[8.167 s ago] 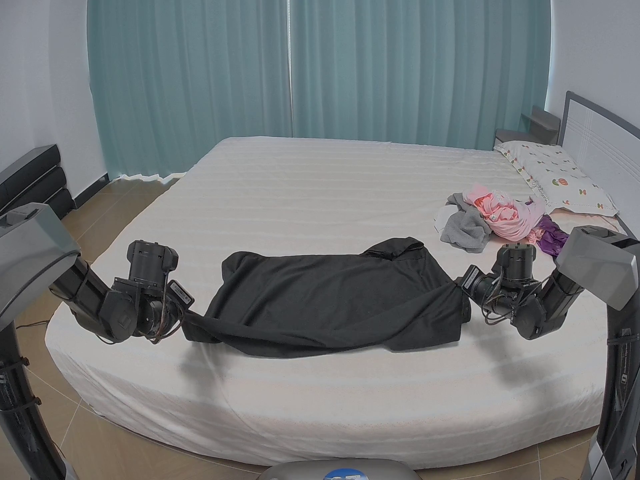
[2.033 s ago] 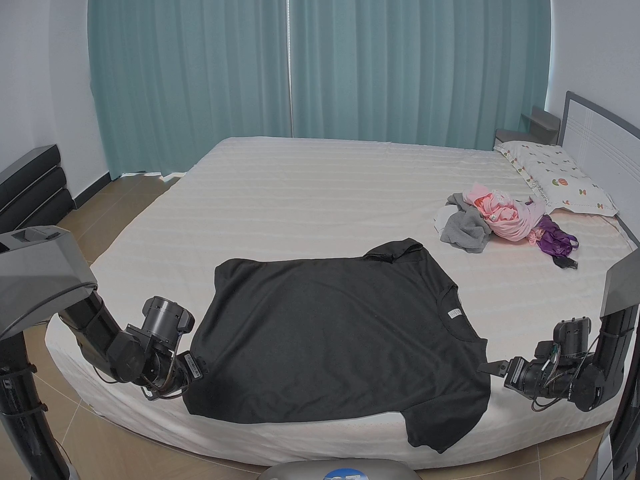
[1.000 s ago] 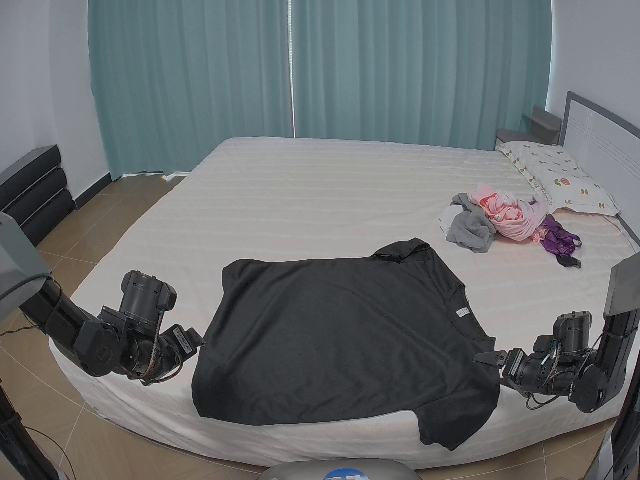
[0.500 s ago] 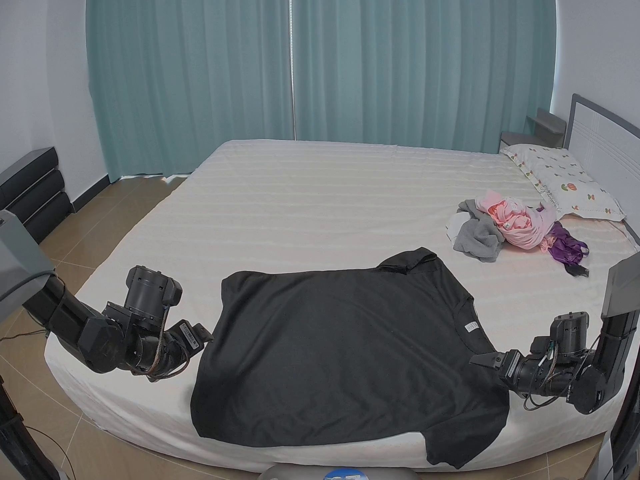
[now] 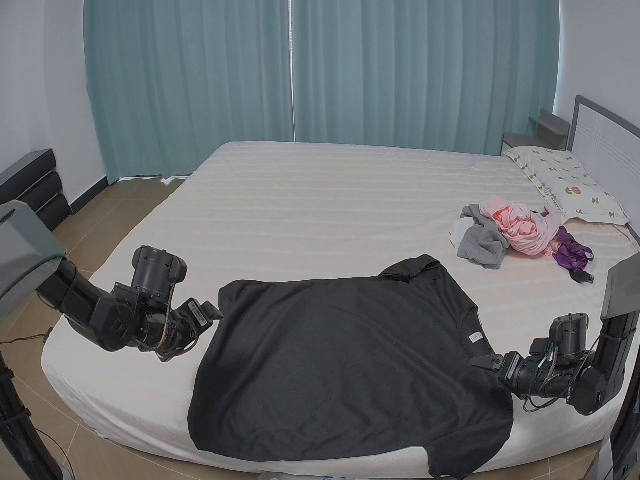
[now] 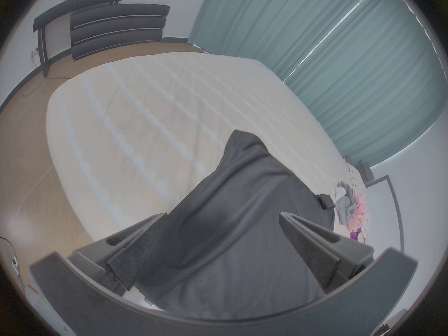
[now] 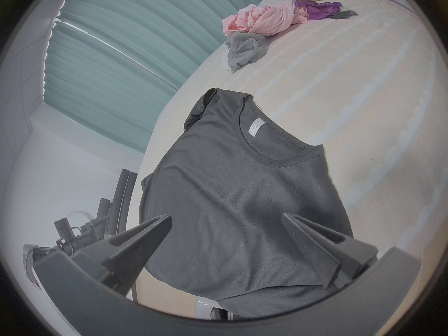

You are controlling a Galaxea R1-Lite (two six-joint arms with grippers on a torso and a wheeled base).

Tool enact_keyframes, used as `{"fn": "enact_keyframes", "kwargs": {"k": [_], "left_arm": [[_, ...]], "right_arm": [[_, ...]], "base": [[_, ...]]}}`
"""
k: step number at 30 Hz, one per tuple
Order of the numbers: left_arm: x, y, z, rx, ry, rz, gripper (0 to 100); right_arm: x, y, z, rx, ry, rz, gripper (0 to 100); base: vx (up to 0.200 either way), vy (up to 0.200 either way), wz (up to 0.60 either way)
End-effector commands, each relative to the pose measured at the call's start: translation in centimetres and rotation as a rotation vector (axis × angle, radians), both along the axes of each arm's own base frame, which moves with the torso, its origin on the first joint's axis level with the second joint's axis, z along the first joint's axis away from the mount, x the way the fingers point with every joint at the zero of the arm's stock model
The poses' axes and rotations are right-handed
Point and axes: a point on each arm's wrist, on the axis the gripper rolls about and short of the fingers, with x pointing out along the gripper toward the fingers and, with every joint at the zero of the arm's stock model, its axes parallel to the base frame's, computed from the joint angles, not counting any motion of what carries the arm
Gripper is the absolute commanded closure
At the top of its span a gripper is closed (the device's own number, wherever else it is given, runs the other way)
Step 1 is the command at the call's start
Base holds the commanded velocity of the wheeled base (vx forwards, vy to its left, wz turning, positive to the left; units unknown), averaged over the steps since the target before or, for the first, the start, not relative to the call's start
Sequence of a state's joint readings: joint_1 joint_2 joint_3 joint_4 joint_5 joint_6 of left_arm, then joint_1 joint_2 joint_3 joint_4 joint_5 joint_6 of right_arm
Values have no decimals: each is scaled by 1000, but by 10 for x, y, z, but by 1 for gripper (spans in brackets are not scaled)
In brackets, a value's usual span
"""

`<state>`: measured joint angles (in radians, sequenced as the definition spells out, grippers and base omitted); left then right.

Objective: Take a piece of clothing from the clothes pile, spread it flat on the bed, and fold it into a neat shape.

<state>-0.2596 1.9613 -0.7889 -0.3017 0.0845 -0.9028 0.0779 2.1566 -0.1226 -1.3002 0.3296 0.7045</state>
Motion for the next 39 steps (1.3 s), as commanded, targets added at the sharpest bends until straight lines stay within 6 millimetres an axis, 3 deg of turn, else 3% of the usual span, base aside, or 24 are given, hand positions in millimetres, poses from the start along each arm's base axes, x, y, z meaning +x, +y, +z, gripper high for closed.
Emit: {"fn": "enact_keyframes", "kwargs": {"k": [1,5,6,10,14,21,28,39], "left_arm": [[33,0,-13,-11,-4,13,0],[68,-1,-20,-15,-47,19,0],[69,-2,-20,-14,-47,18,0],[111,-7,-35,31,-81,-30,0],[133,-10,-40,35,-89,-31,0],[179,6,-69,36,-102,19,0],[194,22,-80,-12,-93,10,0],[211,9,-96,-35,-108,-25,0]], "right_arm": [[-1,2,-1,0,6,11,0],[-2,4,-3,0,17,18,0],[-2,4,-2,0,15,18,0],[-1,4,-2,0,11,18,0],[-2,6,-3,2,14,24,0],[-2,6,-3,6,22,21,0],[-1,6,-3,25,27,3,0],[-3,8,-3,29,33,7,0]], "base": [[0,0,0],[0,0,0],[0,0,0],[0,0,0],[0,0,0],[0,0,0],[0,0,0],[0,0,0]]}}
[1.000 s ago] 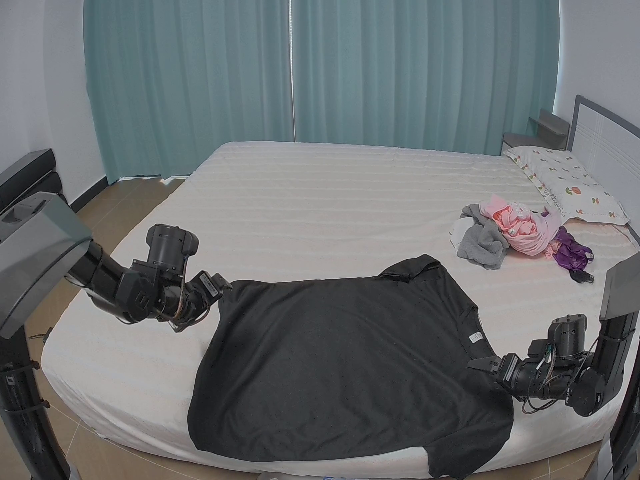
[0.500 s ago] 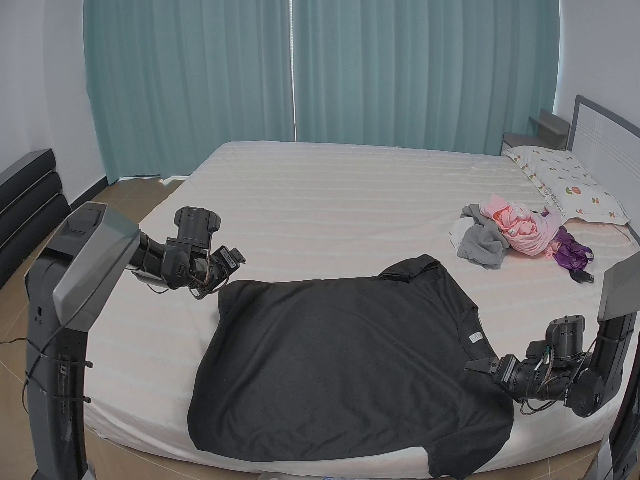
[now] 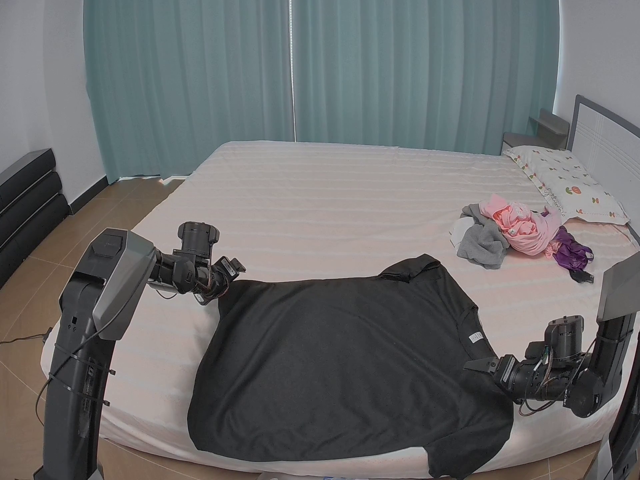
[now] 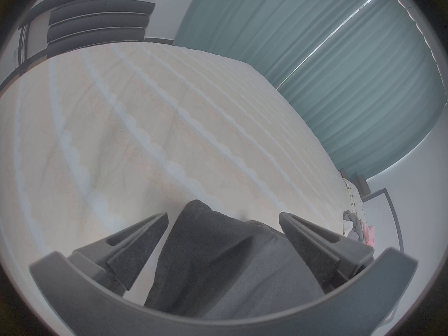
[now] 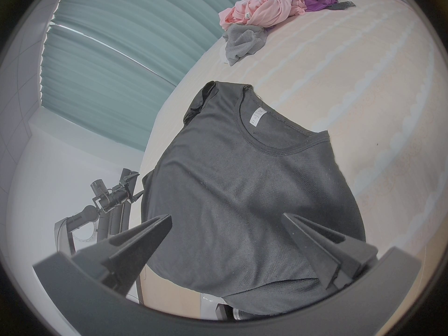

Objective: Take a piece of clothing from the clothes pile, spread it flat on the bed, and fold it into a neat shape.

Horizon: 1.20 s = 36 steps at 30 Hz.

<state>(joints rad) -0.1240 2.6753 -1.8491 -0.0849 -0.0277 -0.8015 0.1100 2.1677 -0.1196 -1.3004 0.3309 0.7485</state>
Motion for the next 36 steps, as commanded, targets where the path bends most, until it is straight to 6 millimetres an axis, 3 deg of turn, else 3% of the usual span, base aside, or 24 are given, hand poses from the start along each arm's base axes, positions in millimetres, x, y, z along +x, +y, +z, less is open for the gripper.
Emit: {"fn": "enact_keyframes", "kwargs": {"k": [1,3,4,16,21,26,29,32,36], "left_arm": [[6,-7,-19,-1,11,-10,0],[11,-7,-25,-4,2,-7,0],[11,-7,-25,-4,2,-7,100],[17,10,-15,-9,-14,49,100],[20,12,15,-13,-80,60,100],[20,12,26,-6,-104,49,100],[21,16,28,17,-121,39,100],[22,21,33,20,-146,51,100],[21,21,35,19,-141,51,100]], "right_arm": [[-1,0,0,0,3,2,0],[-1,0,0,1,5,1,0],[-1,0,0,1,5,1,0],[-1,1,-1,1,6,3,0],[5,1,2,2,-23,-2,0],[15,2,5,1,-84,-6,0],[32,4,2,-3,-122,-14,0],[62,5,-12,-48,-164,-69,0],[95,9,-4,-45,-264,-89,0]], "base": [[0,0,0],[0,0,0],[0,0,0],[0,0,0],[0,0,0],[0,0,0],[0,0,0],[0,0,0],[0,0,0]]}}
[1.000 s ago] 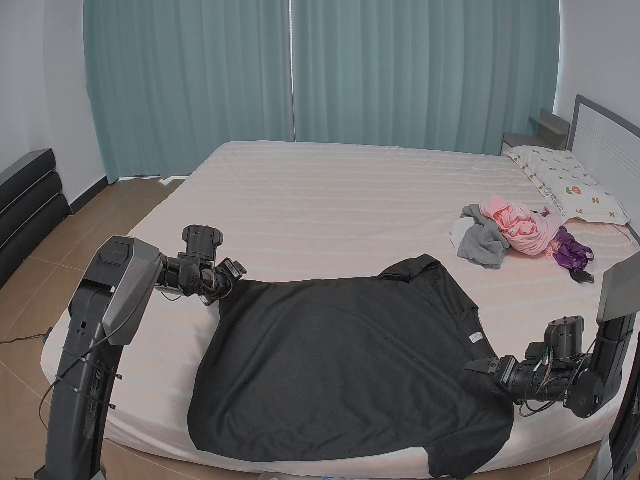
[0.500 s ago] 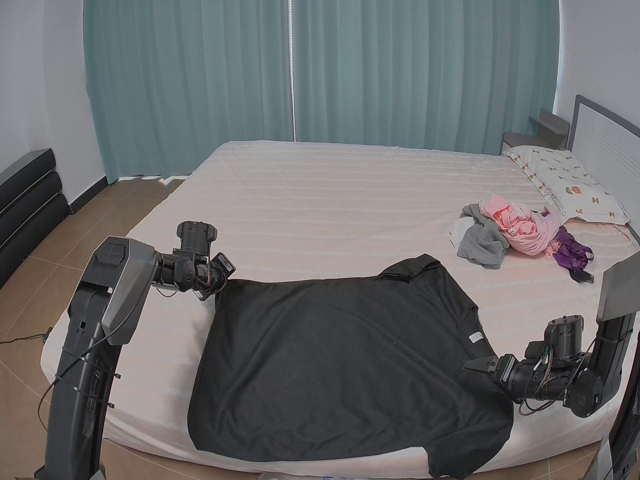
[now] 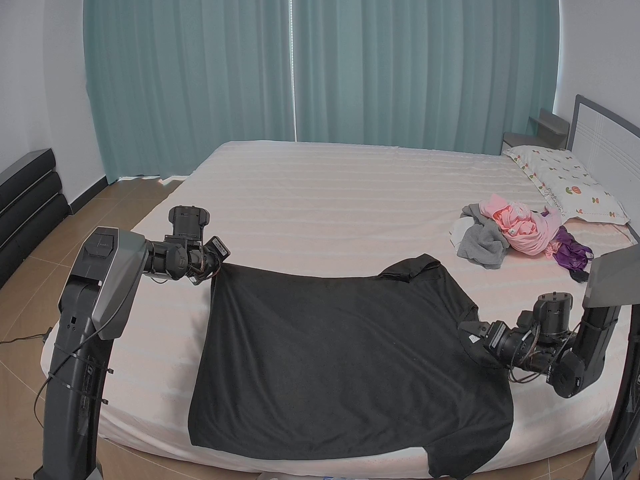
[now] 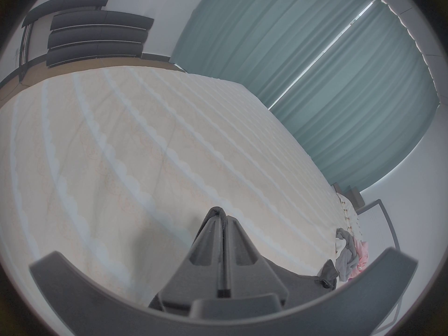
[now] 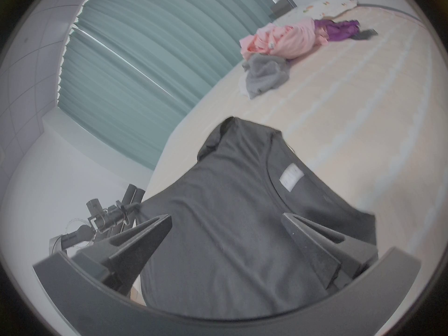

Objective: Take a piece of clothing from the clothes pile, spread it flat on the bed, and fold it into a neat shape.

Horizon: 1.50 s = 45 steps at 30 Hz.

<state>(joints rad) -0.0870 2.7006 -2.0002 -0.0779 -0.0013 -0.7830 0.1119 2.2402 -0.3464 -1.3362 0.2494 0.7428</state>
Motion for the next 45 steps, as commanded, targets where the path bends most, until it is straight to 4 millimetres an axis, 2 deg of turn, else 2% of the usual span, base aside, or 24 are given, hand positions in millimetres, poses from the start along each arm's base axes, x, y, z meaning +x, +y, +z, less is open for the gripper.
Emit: {"fn": "enact_keyframes", "kwargs": {"k": [1,4,6,9,16,23,29,37,45], "left_arm": [[0,2,12,1,-20,4,100],[-1,2,12,1,-18,5,100],[-2,2,11,1,0,5,100],[-4,2,11,-5,21,21,100],[-4,1,11,-21,30,33,100],[-7,2,12,-51,44,61,100],[-8,2,12,-49,56,61,100],[-9,1,10,-48,69,60,100],[-10,0,9,-51,72,59,100]], "right_arm": [[51,5,-1,-11,-99,-31,0],[70,9,3,-8,-107,-29,0],[93,12,2,-9,-81,-31,0],[116,14,2,-23,-71,-50,0],[153,9,-15,-44,-16,-87,0],[185,-9,-23,-55,35,-137,0],[201,-18,-26,-56,-1,-160,0],[217,-12,-46,-77,-13,-176,0],[223,-15,-51,-83,-24,-189,0]], "base": [[0,0,0],[0,0,0],[0,0,0],[0,0,0],[0,0,0],[0,0,0],[0,0,0],[0,0,0],[0,0,0]]}}
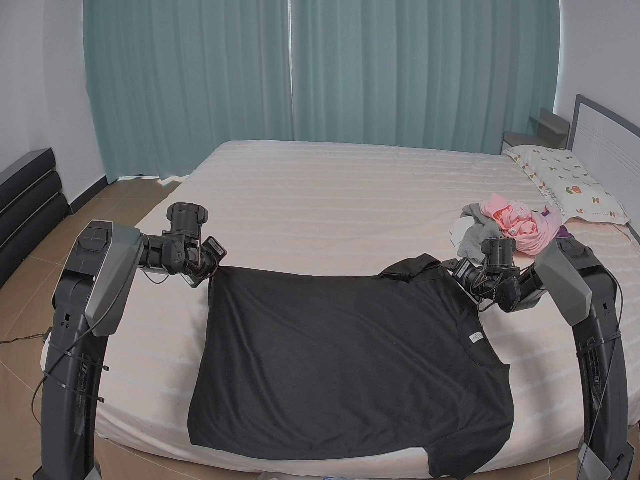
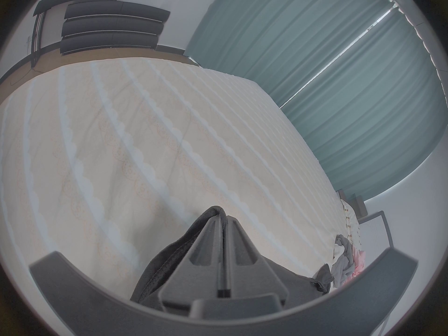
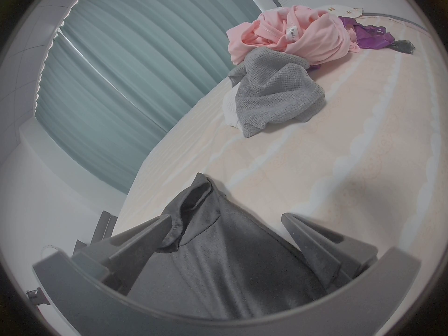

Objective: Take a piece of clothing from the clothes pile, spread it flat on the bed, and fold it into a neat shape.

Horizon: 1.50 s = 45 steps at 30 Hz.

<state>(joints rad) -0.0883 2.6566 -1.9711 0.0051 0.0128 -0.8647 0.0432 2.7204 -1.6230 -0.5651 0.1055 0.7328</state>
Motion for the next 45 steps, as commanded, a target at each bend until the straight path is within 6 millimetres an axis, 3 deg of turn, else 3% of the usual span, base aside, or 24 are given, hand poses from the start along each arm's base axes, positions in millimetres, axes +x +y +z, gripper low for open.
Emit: {"fn": "enact_keyframes", "kwargs": {"k": [1,10,11,20,30,45], "left_arm": [[-1,0,0,0,3,-1,100],[-2,-1,-3,-2,12,0,100],[-2,-1,-3,-2,12,0,100],[0,-1,-1,0,1,-1,100],[5,1,5,22,-43,29,100],[10,-1,20,9,-150,23,100]], "right_arm": [[2,-2,-11,-6,10,-1,0],[3,-1,-25,-70,17,6,0],[3,0,-24,-70,14,7,100],[5,-5,-14,-64,-18,-12,100],[7,-33,11,-46,-107,-94,100],[-4,-41,35,-41,-244,-177,100]], "base": [[0,0,0],[0,0,0],[0,0,0],[0,0,0],[0,0,0],[0,0,0]]}}
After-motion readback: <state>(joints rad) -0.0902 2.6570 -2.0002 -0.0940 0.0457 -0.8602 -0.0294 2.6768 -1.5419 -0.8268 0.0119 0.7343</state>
